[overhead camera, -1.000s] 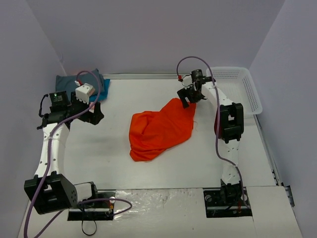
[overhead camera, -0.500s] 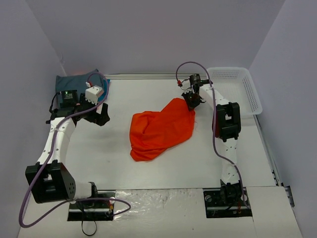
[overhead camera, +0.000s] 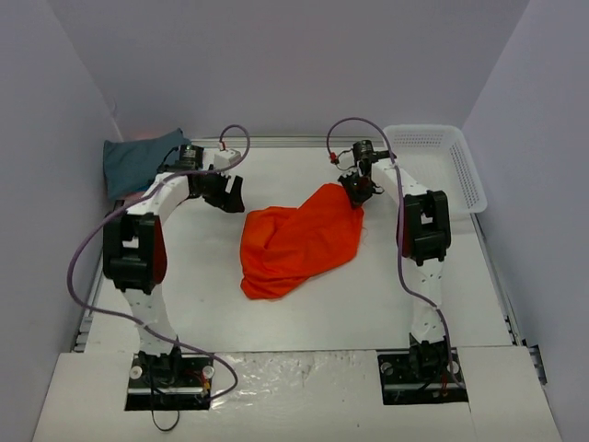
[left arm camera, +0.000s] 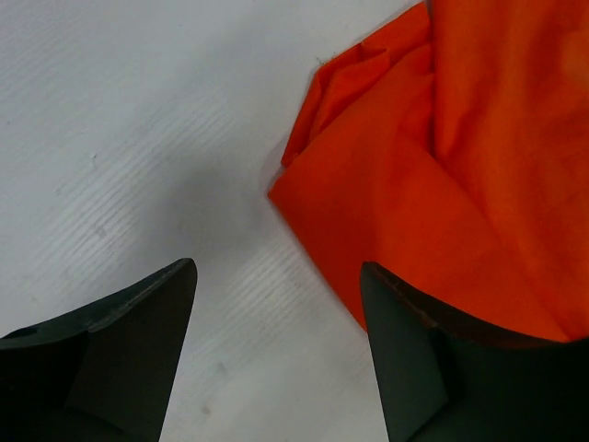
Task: Fold and stack the t-shirts
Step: Flatten out the tshirt
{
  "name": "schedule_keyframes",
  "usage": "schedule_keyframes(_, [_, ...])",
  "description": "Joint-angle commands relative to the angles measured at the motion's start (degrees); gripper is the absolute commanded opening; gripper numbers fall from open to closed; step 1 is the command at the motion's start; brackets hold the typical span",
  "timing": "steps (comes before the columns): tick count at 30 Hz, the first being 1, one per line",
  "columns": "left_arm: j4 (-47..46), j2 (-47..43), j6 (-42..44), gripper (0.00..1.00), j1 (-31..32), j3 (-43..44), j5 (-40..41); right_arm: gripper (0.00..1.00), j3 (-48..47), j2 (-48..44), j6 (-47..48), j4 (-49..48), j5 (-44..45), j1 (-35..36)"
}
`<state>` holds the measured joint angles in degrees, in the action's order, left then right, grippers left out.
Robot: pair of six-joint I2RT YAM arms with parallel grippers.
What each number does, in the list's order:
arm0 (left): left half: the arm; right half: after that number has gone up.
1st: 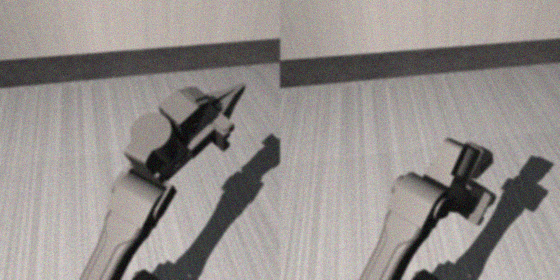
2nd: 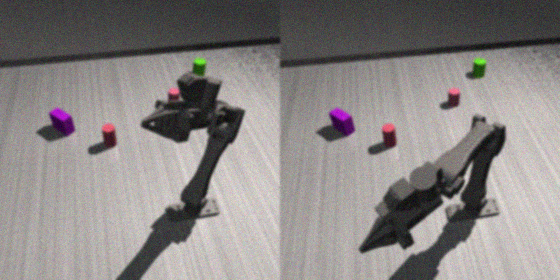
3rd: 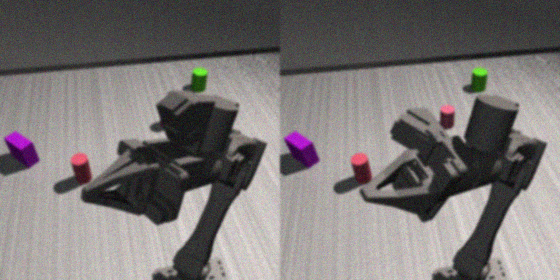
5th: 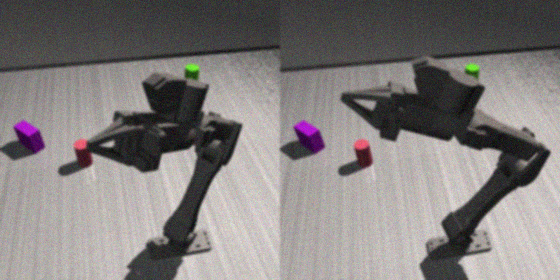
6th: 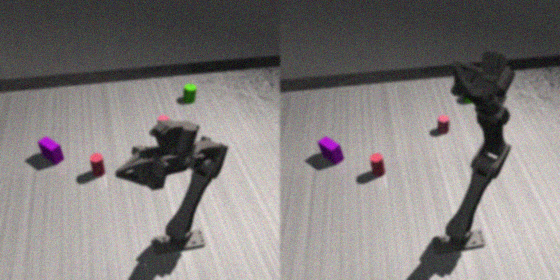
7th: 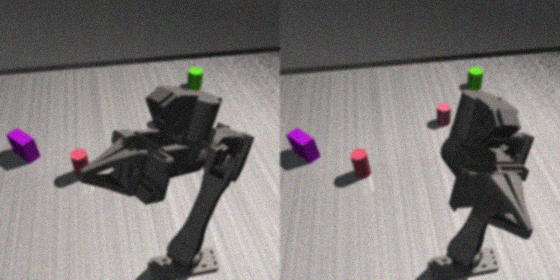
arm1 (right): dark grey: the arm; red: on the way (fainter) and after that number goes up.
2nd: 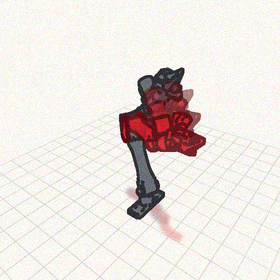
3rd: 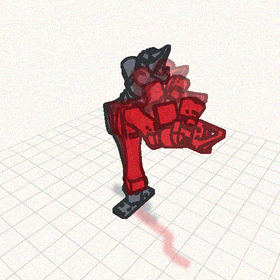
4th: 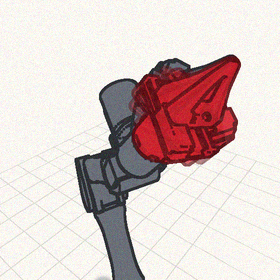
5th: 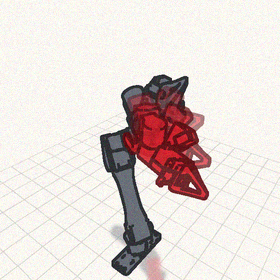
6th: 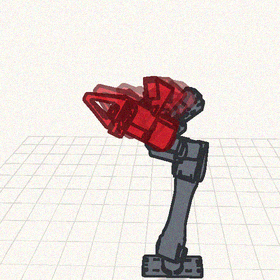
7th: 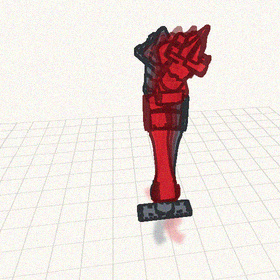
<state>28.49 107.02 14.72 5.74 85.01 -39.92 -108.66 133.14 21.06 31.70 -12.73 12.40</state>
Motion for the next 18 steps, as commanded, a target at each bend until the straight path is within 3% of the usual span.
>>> schedule_keyframes(1, [-0.81,5.03,-4.61,0.70,2.34,5.42,-3.32,0.00,3.01,-0.52,0.56,4.24,1.39,-0.36])
schedule_keyframes(3, [-0.28,8.89,-4.61,0.63,3.57,7.97,-2.71,0.00,3.28,-0.34,0.47,4.16,0.96,-0.36])
schedule_keyframes(15, [3.24,16.72,-0.48,0.59,9.73,11.40,-5.60,0.00,3.81,1.24,1.09,4.33,1.75,-0.80])
schedule_keyframes(16, [3.93,17.08,-0.57,0.35,9.73,11.66,-6.04,0.00,3.90,1.33,1.09,4.24,1.83,-0.80])
schedule_keyframes(18, [5.16,18.22,0.04,0.08,9.91,12.98,-5.35,0.00,3.81,1.33,1.26,4.24,1.83,-0.80])
